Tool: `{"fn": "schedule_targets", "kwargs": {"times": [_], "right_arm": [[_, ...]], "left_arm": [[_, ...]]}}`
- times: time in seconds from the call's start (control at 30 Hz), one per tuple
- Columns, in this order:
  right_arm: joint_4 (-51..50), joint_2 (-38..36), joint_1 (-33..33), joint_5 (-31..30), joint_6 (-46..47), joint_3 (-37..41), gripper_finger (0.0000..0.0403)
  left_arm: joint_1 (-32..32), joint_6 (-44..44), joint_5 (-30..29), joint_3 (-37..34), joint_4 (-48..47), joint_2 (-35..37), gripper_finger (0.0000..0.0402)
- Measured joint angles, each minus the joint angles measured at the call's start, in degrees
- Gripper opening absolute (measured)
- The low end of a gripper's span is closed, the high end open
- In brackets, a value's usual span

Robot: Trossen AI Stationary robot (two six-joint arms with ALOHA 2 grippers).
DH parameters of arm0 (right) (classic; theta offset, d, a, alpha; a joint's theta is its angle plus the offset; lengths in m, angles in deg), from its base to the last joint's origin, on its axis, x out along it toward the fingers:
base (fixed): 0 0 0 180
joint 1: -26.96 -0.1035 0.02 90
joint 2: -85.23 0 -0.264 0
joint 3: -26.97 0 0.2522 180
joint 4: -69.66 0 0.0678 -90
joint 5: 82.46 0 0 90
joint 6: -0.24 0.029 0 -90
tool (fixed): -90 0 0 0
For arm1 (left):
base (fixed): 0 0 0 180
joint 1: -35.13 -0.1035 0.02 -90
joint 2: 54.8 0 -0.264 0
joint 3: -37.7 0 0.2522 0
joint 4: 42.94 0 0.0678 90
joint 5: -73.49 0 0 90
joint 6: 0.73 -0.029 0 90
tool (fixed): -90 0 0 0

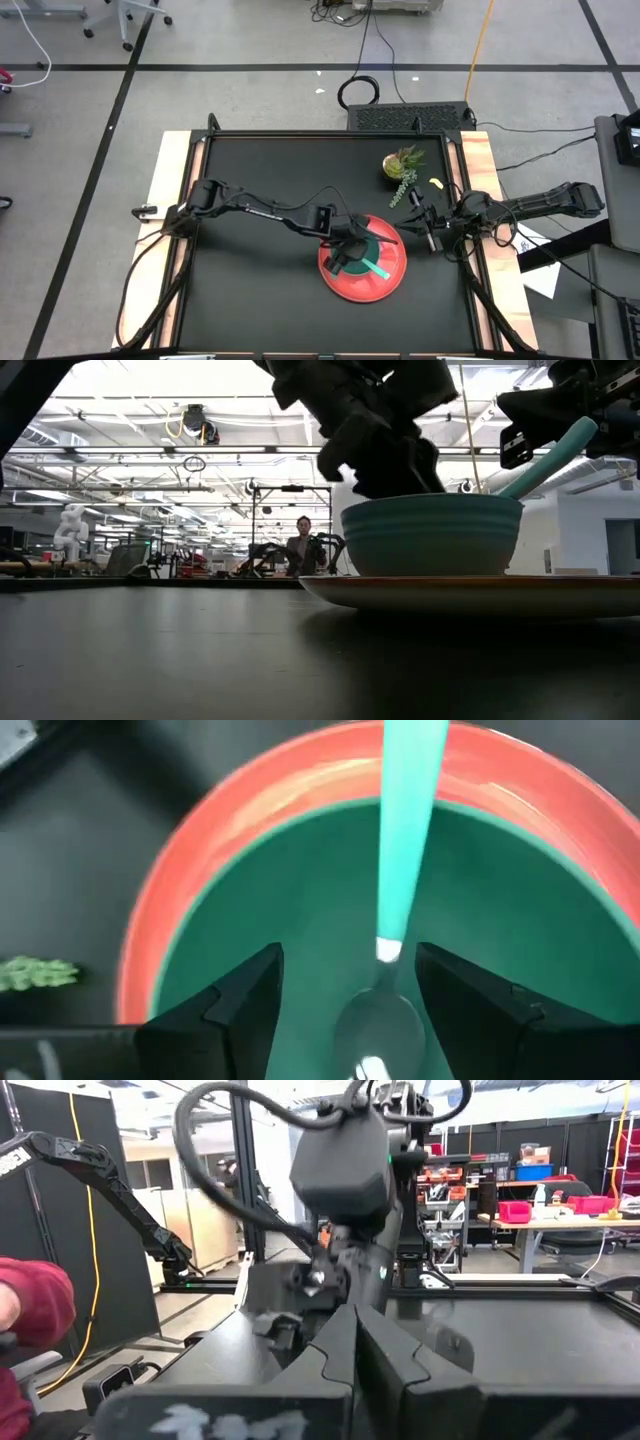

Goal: Set table place
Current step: Return to Home Position

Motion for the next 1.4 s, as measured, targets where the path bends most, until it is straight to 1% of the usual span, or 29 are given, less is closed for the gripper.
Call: {"fn": "schedule_targets", "kwargs": {"times": [0.07, 0.17, 0.8, 0.93, 1.0, 1.07, 1.27, 1.4], "right_arm": [[-0.01, 0.10, 0.00, -0.02, -0.02, 0.00, 0.0000], [0.09, 0.19, 0.00, 0.00, -0.02, 0.00, 0.0000], [0.55, 0.39, 0.00, 0.00, -0.02, 0.00, 0.0000], [0.55, 0.39, 0.02, 0.00, 0.00, 0.00, 0.0000], [0.53, 0.38, 0.00, 0.00, 0.22, 0.01, 0.0000], [0.53, 0.39, 0.00, 0.00, 0.39, 0.00, 0.0000], [0.53, 0.37, 0.00, 0.00, 0.31, 0.01, 0.0000], [0.53, 0.37, 0.00, 0.00, 0.35, 0.00, 0.0000]], "left_arm": [[0.00, 0.08, -0.08, 0.01, -1.53, 1.01, 0.0232], [0.00, 0.31, -0.05, 0.03, -1.15, 1.58, 0.0232], [0.00, 0.71, 0.00, 0.01, -1.16, 1.54, 0.0232], [0.00, -1.31, -0.14, -0.01, -3.41, 1.71, 0.0232], [0.00, -2.12, -1.30, -0.14, -5.45, 2.63, 0.0232], [0.00, -2.11, -2.34, -0.12, -5.23, 4.06, 0.0232], [-0.70, -1.92, -2.58, -0.10, -6.16, 8.45, 0.0232], [-2.14, 3.10, -2.67, -0.09, -5.97, 11.36, 0.0229]]}}
